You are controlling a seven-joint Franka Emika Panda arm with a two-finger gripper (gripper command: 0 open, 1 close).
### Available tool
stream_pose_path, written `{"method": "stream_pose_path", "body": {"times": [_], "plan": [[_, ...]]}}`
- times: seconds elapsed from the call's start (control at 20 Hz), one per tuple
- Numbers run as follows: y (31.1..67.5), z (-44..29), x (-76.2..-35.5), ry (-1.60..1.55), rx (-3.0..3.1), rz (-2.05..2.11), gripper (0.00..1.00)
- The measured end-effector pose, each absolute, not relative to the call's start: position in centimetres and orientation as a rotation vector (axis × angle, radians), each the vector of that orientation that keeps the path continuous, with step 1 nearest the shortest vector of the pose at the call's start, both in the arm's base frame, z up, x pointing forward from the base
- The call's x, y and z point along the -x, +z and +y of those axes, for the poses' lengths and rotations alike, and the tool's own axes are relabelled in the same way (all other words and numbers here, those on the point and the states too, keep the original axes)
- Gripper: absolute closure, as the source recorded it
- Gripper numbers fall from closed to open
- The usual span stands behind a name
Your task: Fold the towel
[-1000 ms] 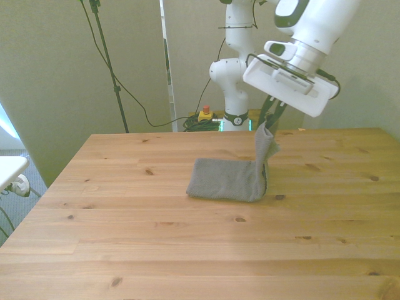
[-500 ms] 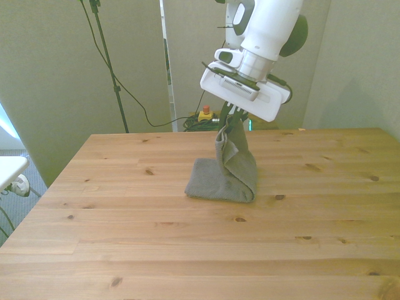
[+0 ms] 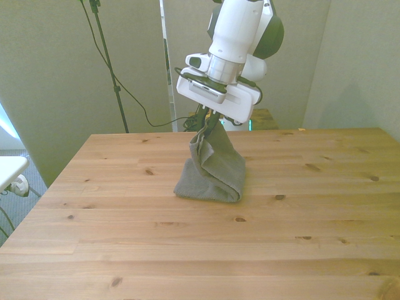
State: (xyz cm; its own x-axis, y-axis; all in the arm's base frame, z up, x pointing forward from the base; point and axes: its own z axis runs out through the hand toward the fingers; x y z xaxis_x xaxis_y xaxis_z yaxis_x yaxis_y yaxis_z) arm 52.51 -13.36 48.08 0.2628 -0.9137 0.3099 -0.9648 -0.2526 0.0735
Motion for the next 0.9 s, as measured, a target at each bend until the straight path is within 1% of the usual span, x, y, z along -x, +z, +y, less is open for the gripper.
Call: {"method": "stream_pose_path", "body": {"times": [0.5, 0.65, 0.75, 0.9], "plan": [[47.5, -12.9, -52.5, 0.286, -2.301, -1.721, 0.00], [47.1, -11.6, -52.1, 0.226, -2.378, -1.708, 0.00], [47.1, -9.6, -50.9, 0.161, -2.489, -1.667, 0.00], [48.3, -5.4, -46.8, 0.054, -2.653, -1.563, 0.00]]}}
